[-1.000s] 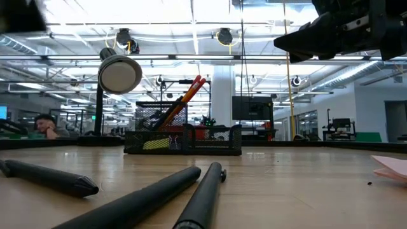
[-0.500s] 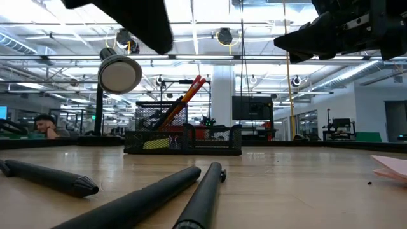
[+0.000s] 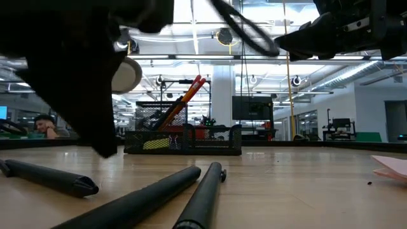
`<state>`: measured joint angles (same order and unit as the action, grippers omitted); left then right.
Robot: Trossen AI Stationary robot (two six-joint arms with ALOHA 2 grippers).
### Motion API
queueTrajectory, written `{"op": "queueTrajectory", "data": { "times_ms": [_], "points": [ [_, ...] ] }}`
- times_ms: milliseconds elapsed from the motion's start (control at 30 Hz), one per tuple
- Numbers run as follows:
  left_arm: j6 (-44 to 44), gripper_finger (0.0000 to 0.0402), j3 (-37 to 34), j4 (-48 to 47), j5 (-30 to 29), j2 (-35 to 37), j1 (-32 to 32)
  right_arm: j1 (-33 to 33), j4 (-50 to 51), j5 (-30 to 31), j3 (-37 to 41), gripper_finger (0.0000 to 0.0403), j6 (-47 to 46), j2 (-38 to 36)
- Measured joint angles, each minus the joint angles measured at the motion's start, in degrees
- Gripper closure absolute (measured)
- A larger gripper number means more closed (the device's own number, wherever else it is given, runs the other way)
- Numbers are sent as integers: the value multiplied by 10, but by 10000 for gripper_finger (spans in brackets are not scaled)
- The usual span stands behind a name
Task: Pick and place office supplies into organizer
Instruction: Put the black pen into the black desk organizer
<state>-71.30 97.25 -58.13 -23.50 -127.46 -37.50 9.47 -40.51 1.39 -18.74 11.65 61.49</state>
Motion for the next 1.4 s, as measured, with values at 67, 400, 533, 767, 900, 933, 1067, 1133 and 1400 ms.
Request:
{"op": "queueTrajectory", "data": {
  "times_ms": [67, 400, 533, 767, 900, 933, 1067, 1133, 1400],
  "points": [
    [-9, 401, -19, 19, 13, 0, 0, 0, 0, 0, 0, 403, 3, 0],
    [-59, 401, -50, 99, 49, 4, -34, 0, 0, 0, 0, 403, 10, 0],
    [-90, 401, -47, 106, 82, 4, -61, 0, 0, 0, 0, 403, 2, 0],
    [-168, 401, -46, 85, 104, 4, -98, 0, 0, 0, 0, 403, -5, 0],
    [-183, 401, -47, 77, 109, 3, -105, 0, 0, 0, 0, 403, -20, 0],
    [-188, 401, -47, 75, 114, 3, -105, 0, 0, 0, 0, 403, -21, 0],
    [-212, 401, -47, 53, 124, 3, -112, 0, 0, 0, 0, 403, -22, 0],
    [-227, 401, -47, 36, 137, 3, -116, 0, 0, 0, 0, 403, -21, 0],
    [-263, 401, -47, 0, 151, 3, -127, 0, 0, 0, 0, 403, -14, 0]
  ]
}}
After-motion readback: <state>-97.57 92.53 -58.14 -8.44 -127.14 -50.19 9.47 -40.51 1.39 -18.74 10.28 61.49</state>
